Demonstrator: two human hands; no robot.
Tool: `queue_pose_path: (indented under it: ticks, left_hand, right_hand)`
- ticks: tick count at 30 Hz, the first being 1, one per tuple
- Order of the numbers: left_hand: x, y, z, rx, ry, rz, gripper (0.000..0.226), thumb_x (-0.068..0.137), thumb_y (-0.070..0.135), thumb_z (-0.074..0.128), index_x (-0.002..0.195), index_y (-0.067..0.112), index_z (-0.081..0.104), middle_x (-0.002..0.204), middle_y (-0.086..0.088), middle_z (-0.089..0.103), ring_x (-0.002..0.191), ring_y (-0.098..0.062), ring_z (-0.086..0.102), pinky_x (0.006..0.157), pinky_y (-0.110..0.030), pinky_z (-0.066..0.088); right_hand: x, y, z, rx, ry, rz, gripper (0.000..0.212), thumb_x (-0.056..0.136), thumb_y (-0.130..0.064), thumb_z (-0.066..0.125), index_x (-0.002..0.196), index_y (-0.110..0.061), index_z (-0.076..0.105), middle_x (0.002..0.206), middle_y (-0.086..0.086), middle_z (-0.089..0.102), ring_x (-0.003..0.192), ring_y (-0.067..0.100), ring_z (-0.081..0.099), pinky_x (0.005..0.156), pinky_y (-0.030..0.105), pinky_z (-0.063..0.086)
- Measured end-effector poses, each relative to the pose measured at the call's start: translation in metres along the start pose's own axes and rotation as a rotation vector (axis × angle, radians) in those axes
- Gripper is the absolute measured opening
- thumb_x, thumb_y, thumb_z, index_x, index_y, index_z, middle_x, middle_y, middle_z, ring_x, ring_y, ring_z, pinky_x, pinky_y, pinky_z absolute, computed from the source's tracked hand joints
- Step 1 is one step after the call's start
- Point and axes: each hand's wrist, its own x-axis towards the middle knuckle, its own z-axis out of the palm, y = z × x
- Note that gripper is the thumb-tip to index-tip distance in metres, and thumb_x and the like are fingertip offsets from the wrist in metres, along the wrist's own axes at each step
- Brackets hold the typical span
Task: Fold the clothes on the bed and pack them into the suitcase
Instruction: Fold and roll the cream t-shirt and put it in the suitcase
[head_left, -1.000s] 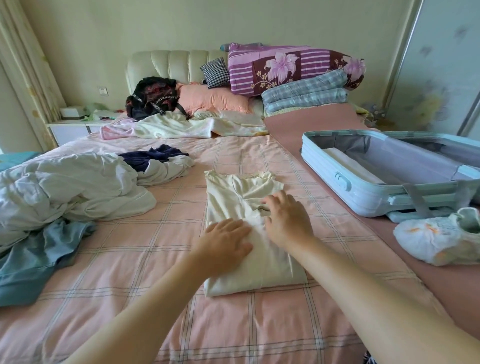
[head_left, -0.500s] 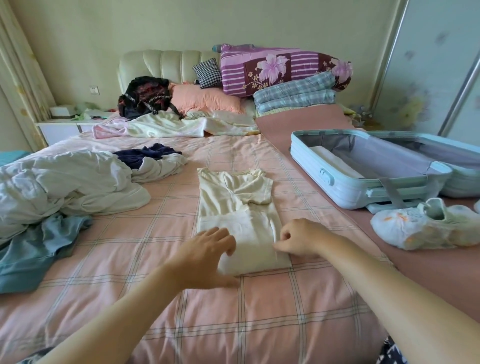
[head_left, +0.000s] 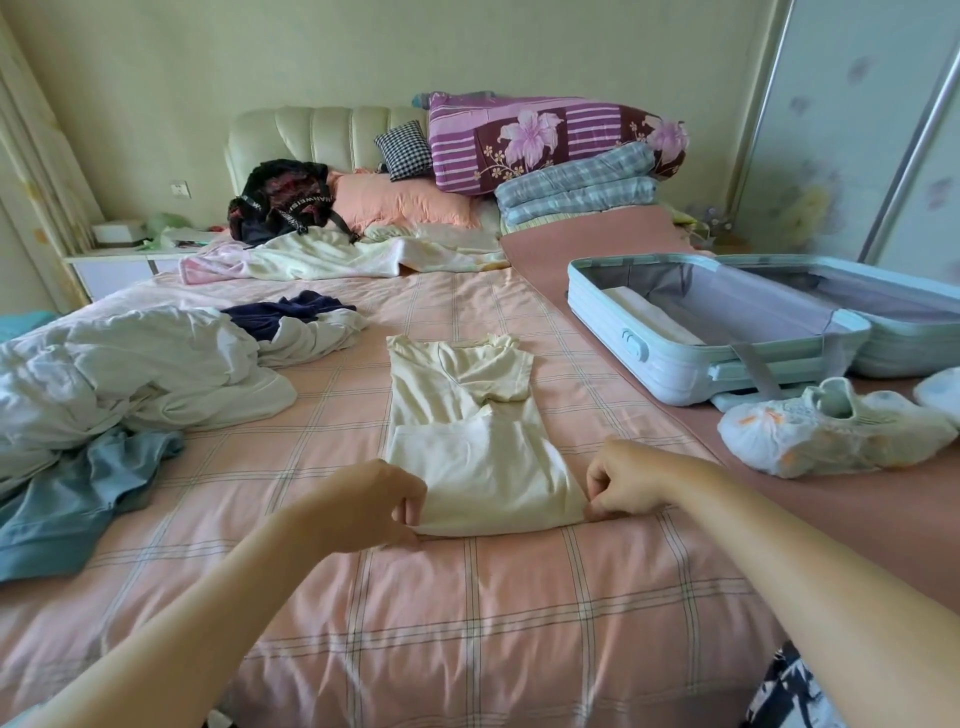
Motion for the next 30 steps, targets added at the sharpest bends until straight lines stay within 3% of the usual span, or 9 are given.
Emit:
queue_pose_path:
  ticks: [5, 8, 11, 13, 15, 18, 21, 24, 30]
  left_hand:
    - [0.005, 0.008, 0.020, 0.103, 0.172, 0.235, 0.046, 0.075, 0.033, 0.064, 0.120, 0.034, 0.053, 0.122, 0.017, 0.050, 0.115, -0.006, 0.045, 0.086, -0.020, 0.040]
    - [0.004, 0.012, 0.019, 0.082, 0.031, 0.132, 0.080, 0.078, 0.031, 0.062, 0.150, 0.035, 0.028, 0.157, 0.014, 0.026, 0.143, -0.008, 0.027, 0.111, -0.031, 0.037]
    - [0.004, 0.017, 0.014, 0.191, -0.087, -0.019, 0.084, 0.087, 0.031, 0.062, 0.157, 0.031, 0.016, 0.163, 0.012, 0.016, 0.147, -0.010, 0.025, 0.117, -0.030, 0.029]
    - [0.006, 0.019, 0.013, 0.247, -0.063, -0.056, 0.066, 0.095, 0.036, 0.056, 0.154, 0.031, 0.028, 0.159, 0.012, 0.029, 0.143, -0.012, 0.036, 0.114, -0.029, 0.032]
    - [0.008, 0.017, 0.009, 0.248, -0.003, -0.059, 0.037, 0.097, 0.029, 0.047, 0.133, 0.033, 0.057, 0.132, 0.012, 0.060, 0.118, -0.014, 0.059, 0.099, -0.028, 0.047]
    - [0.007, 0.005, -0.011, 0.007, -0.010, -0.110, 0.017, 0.086, 0.020, 0.048, 0.077, 0.018, 0.062, 0.068, 0.009, 0.060, 0.063, -0.009, 0.053, 0.060, -0.029, 0.045]
    - [-0.001, -0.001, -0.042, -0.258, -0.071, -0.107, 0.020, 0.076, 0.017, 0.051, 0.057, 0.014, 0.042, 0.052, 0.008, 0.036, 0.052, -0.010, 0.032, 0.052, -0.028, 0.028]
    - [-0.003, -0.005, -0.067, -0.455, -0.079, -0.099, 0.020, 0.071, 0.015, 0.053, 0.053, 0.019, 0.047, 0.054, 0.007, 0.041, 0.053, -0.011, 0.041, 0.054, -0.028, 0.036]
    - [0.051, -0.041, -0.075, -0.461, 0.328, -0.232, 0.011, 0.084, 0.012, 0.060, 0.084, 0.018, 0.069, 0.070, -0.005, 0.068, 0.065, -0.022, 0.066, 0.062, -0.036, 0.054]
  right_hand:
    - [-0.001, -0.030, 0.004, -0.281, 0.230, 0.005, 0.020, 0.081, -0.036, 0.057, 0.098, -0.027, 0.058, 0.110, -0.005, 0.061, 0.105, 0.019, 0.058, 0.087, 0.035, 0.047]
    - [-0.002, -0.046, 0.011, -0.300, 0.311, -0.196, 0.079, 0.075, -0.041, 0.054, 0.149, -0.028, 0.028, 0.159, 0.004, 0.020, 0.148, 0.023, 0.019, 0.118, 0.043, 0.023]
    - [-0.001, -0.060, 0.025, -0.304, 0.096, -0.249, 0.109, 0.078, -0.044, 0.061, 0.159, -0.034, -0.011, 0.164, -0.006, -0.023, 0.151, 0.012, -0.016, 0.124, 0.037, -0.001]
    - [0.002, -0.060, 0.034, -0.326, 0.043, -0.176, 0.105, 0.084, -0.034, 0.062, 0.159, -0.034, -0.011, 0.166, -0.005, -0.020, 0.153, 0.014, -0.011, 0.124, 0.034, 0.002]
    - [0.004, -0.060, 0.031, -0.228, 0.091, -0.118, 0.085, 0.086, -0.019, 0.057, 0.160, -0.028, 0.016, 0.168, 0.000, 0.010, 0.153, 0.018, 0.016, 0.120, 0.032, 0.021]
    - [0.007, -0.059, 0.008, -0.093, 0.239, -0.101, 0.023, 0.081, -0.013, 0.053, 0.096, -0.023, 0.067, 0.105, 0.005, 0.070, 0.100, 0.027, 0.062, 0.077, 0.031, 0.045]
    - [0.006, -0.057, -0.017, 0.121, 0.178, -0.109, 0.017, 0.074, -0.011, 0.053, 0.058, -0.014, 0.048, 0.061, -0.002, 0.053, 0.062, 0.018, 0.051, 0.058, 0.032, 0.039]
    - [0.003, -0.056, -0.034, 0.371, 0.140, -0.111, 0.030, 0.078, -0.002, 0.052, 0.055, -0.017, 0.039, 0.052, -0.002, 0.045, 0.048, 0.013, 0.049, 0.047, 0.025, 0.042]
    - [0.062, -0.041, -0.045, 0.389, 0.566, -0.055, 0.020, 0.079, -0.012, 0.059, 0.060, -0.018, 0.053, 0.057, -0.012, 0.054, 0.058, 0.014, 0.049, 0.055, 0.034, 0.040]
